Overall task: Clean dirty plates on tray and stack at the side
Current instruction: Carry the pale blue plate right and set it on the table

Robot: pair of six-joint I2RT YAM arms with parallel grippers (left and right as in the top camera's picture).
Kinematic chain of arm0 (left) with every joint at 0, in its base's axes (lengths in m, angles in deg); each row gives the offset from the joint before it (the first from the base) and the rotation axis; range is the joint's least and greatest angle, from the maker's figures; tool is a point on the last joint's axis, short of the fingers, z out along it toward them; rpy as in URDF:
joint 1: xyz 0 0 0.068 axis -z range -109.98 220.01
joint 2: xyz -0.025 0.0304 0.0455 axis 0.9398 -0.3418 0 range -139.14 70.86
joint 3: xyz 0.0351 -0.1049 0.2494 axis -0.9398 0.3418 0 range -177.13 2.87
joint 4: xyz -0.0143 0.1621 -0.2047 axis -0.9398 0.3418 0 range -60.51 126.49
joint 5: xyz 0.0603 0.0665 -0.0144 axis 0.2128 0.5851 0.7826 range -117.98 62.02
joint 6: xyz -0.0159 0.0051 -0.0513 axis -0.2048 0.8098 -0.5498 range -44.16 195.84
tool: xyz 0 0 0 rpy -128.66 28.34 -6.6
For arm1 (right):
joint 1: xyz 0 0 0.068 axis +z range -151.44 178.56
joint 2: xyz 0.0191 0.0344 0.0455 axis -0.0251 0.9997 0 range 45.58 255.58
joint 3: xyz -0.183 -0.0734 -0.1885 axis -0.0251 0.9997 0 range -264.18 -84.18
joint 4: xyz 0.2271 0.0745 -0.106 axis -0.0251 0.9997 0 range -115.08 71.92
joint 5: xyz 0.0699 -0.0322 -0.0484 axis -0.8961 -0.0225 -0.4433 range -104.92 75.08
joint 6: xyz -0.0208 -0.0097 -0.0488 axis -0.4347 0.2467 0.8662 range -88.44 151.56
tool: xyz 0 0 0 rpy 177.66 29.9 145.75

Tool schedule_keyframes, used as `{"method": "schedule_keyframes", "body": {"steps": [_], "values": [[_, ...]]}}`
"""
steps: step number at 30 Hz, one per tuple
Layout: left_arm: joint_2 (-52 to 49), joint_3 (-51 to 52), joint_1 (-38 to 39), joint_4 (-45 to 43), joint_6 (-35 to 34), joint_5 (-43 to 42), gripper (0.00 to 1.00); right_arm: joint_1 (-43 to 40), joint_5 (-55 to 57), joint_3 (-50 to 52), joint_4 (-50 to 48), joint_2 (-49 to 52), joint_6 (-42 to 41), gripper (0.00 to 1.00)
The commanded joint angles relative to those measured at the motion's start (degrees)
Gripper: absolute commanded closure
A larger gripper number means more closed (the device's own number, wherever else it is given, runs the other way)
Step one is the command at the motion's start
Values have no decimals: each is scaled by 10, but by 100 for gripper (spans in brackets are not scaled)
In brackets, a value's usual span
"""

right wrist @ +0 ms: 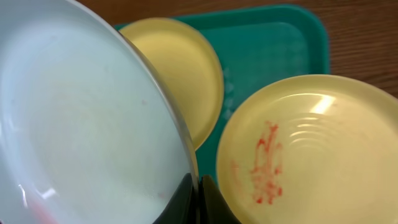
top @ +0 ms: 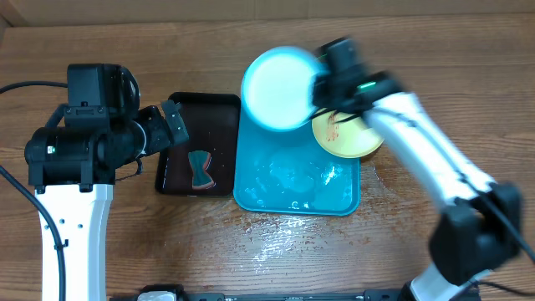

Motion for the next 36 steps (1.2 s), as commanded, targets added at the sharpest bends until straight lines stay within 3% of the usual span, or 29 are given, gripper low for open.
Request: {"method": "schedule_keyframes", "body": {"steps": [1, 9, 16, 31, 33, 34, 36], "values": [[2, -9, 3, 0, 6, -4, 0, -112, -194, -22, 27, -85, 11, 96], [2, -9, 3, -1, 6, -4, 0, -376, -49, 1, 141, -80, 4, 96], [2, -9, 3, -1, 6, -4, 0, -482, 2, 86, 133, -52, -22, 96], [2, -9, 3, -1, 6, -4, 0, -414, 14, 248, 116, -47, -26, 96], [2, -9, 3, -1, 6, -4, 0, -406, 14, 249, 119, -47, -23, 84], [2, -9, 3, -1, 6, -4, 0, -402, 14, 247, 119, -48, -17, 73], [2, -9, 3, -1, 6, -4, 0, -399, 13, 235, 125, -52, -5, 67]]}}
